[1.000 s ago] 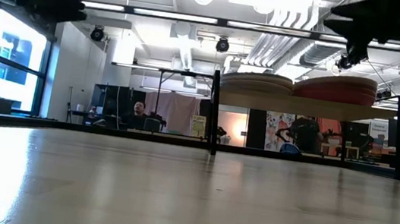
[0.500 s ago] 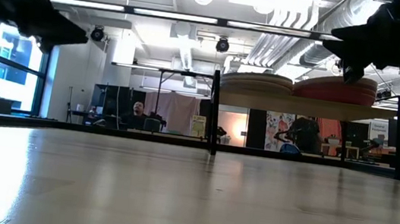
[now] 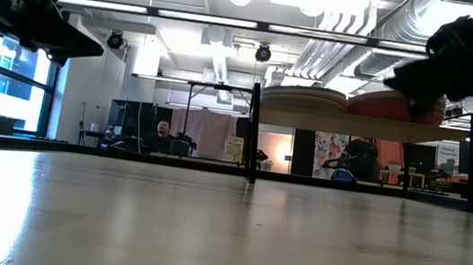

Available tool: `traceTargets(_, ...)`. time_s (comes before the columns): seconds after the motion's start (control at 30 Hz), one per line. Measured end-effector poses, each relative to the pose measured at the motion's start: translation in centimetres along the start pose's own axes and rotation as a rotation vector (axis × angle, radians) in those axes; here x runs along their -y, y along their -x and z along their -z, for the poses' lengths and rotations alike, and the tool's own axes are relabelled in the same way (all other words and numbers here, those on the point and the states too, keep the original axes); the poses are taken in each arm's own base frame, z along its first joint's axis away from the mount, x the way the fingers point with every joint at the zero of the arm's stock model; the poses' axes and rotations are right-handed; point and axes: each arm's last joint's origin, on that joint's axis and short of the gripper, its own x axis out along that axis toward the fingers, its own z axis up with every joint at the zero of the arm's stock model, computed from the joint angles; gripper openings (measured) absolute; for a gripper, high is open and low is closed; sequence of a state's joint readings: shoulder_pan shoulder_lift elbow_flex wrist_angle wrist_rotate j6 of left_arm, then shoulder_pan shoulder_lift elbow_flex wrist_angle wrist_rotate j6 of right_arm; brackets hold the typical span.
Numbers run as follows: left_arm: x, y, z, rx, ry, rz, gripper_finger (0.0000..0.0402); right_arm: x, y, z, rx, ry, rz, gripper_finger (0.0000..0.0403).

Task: Place and stack plates onto a shelf
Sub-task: Return to Home Position

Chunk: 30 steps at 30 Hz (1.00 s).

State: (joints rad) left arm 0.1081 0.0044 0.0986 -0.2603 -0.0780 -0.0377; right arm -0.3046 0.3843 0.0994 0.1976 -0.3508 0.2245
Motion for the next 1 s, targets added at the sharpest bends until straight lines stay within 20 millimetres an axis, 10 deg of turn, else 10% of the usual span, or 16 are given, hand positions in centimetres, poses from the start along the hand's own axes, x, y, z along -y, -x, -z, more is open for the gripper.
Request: traceTargets(1.0,-0.2,0.0,0.0,0.000,0.046,-0.055,0.0026,-0.3,-0.2,1.3,-0.095,-0.110,0.124,0.0108)
